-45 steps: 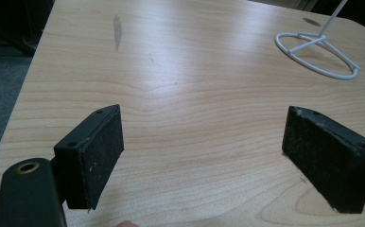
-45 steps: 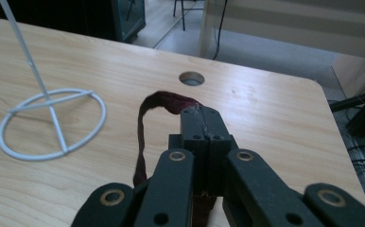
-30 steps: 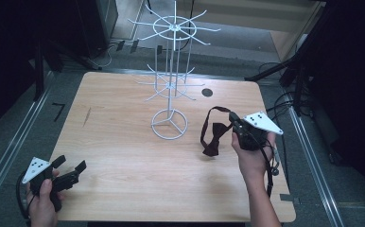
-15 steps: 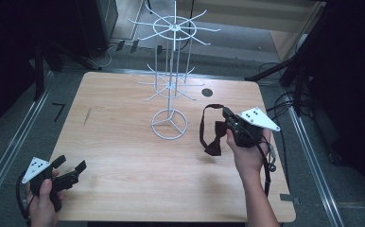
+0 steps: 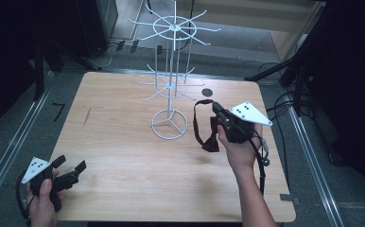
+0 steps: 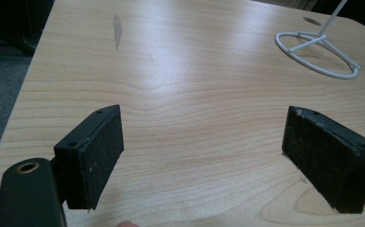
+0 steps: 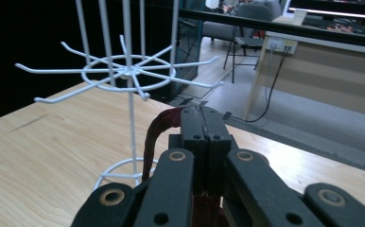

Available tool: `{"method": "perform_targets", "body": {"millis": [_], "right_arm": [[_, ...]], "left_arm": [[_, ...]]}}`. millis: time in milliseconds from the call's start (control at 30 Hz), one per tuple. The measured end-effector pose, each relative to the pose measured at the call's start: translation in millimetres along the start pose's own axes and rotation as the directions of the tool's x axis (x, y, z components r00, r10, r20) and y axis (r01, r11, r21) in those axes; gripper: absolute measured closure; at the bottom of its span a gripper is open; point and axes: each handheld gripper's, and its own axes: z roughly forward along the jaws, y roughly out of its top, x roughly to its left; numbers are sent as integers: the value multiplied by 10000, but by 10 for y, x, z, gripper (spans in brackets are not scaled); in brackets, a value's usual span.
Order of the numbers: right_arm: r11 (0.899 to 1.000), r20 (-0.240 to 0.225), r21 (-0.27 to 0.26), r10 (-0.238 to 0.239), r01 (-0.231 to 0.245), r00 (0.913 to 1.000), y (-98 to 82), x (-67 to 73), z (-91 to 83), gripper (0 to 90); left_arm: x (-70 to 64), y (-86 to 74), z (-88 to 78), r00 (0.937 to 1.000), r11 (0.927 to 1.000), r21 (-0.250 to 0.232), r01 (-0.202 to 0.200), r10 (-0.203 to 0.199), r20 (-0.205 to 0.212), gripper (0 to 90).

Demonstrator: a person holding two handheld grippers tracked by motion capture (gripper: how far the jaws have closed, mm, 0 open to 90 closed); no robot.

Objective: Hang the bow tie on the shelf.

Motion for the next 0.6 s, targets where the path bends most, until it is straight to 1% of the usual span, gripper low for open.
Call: {"method": "perform_targets", "body": {"millis": [200,233,367,400,467,600], "right_arm": [[9997,-243,-116,-210,207,9995,59,69,9,900],[9994,-378,-194,-288,281,9989,91,100,6,900],[9986,-481,-278,-457,444,9978,128,140,0,900],[9978,-597,-389,-553,530,9967,160,165,-7,900],[9973,-613,-416,-635,610,9961,185,181,-4,900],[9977,-539,-234,-651,640,9964,213,177,48,900]], "left_arm": [[0,0,-2,10000,10000,1,3,-3,-1,143],[-3,0,-1,10000,10000,-19,6,-6,0,143],[-2,0,-1,10000,10000,-6,4,-4,-7,143],[-2,0,-1,10000,10000,-5,-9,9,-3,143],[-3,0,-1,10000,10000,-8,-4,4,-8,144],[-2,0,-2,10000,10000,10,-22,22,-2,144]]}}
